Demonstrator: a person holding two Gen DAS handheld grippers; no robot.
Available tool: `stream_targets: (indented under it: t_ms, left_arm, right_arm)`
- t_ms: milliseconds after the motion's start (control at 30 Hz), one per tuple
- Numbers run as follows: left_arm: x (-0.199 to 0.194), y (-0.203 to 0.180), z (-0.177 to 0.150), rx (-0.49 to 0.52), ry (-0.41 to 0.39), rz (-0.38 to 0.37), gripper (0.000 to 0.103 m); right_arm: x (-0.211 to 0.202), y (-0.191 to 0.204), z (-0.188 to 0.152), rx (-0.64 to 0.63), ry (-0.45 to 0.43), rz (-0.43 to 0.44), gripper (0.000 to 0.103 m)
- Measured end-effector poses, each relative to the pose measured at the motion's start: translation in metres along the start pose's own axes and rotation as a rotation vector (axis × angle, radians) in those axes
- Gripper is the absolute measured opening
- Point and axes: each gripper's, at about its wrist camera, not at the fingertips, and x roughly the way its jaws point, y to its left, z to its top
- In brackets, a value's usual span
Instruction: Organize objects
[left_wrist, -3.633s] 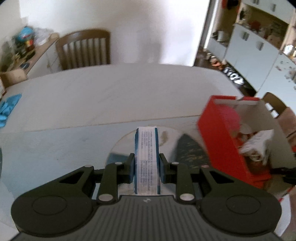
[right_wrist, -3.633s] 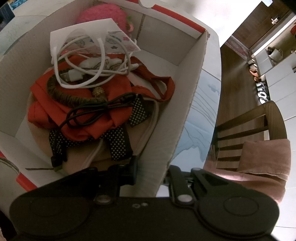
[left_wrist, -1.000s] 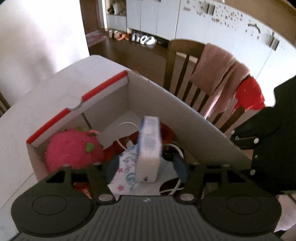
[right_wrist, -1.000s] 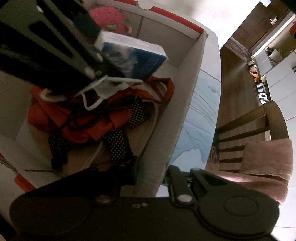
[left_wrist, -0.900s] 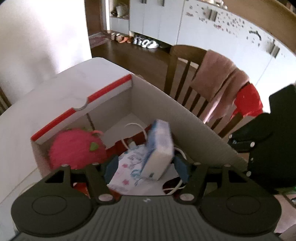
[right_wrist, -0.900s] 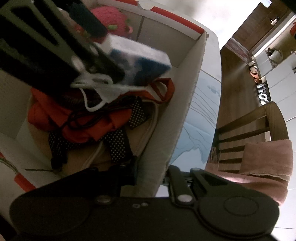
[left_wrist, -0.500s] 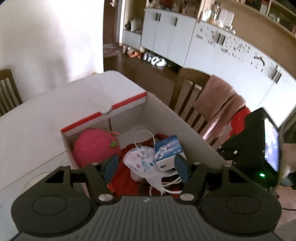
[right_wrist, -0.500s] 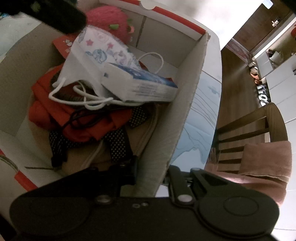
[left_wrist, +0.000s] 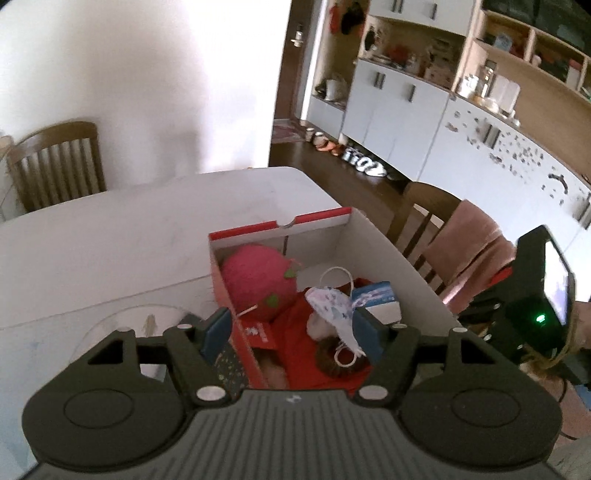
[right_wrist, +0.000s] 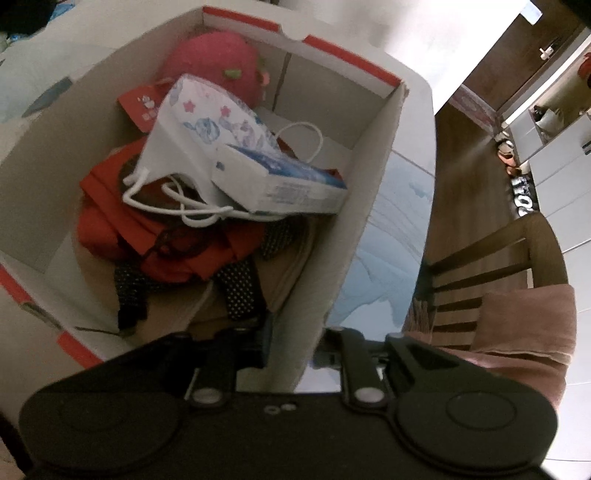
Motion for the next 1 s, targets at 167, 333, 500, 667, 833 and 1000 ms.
stream_targets:
  t_ms: [167, 333, 500, 667, 833, 1000]
  left_arm:
    - [-0.017, 0.003, -0.010, -0.023, -0.041, 0.023, 0.077]
    - [-0.024, 0.007, -0.020, -0.018, -0.029, -0.003, 0.081]
    - [-0.032, 0.007, -0.032, -0.011, -0.030, -0.019, 0.081]
    - [-0.040, 0.005, -0.041, 0.000, -0.039, -0.018, 0.083]
    - [-0.049, 0.004, -0.047, 0.010, -0.051, -0.018, 0.093]
    - [-0.054, 0.008, -0.054, -0.007, -0.049, -0.014, 0.102]
  right_arm:
    - [-0.025, -0.007, -0.003, 0.052, -0.050, -0.010, 0.025]
    - [-0.056, 0.000, -0.009, 0.128, -0.100, -0.016, 0.035]
    - [-0.087, 0.016, -0.016, 0.179, -0.157, -0.006, 0.034]
    - [-0.110, 0.031, -0.026, 0.233, -0.206, -0.003, 0.038]
    - [-0.130, 0.043, -0.037, 0.284, -0.268, -0.007, 0.045]
    - [-0.146, 0.046, -0.048, 0.363, -0.328, 0.003, 0.063]
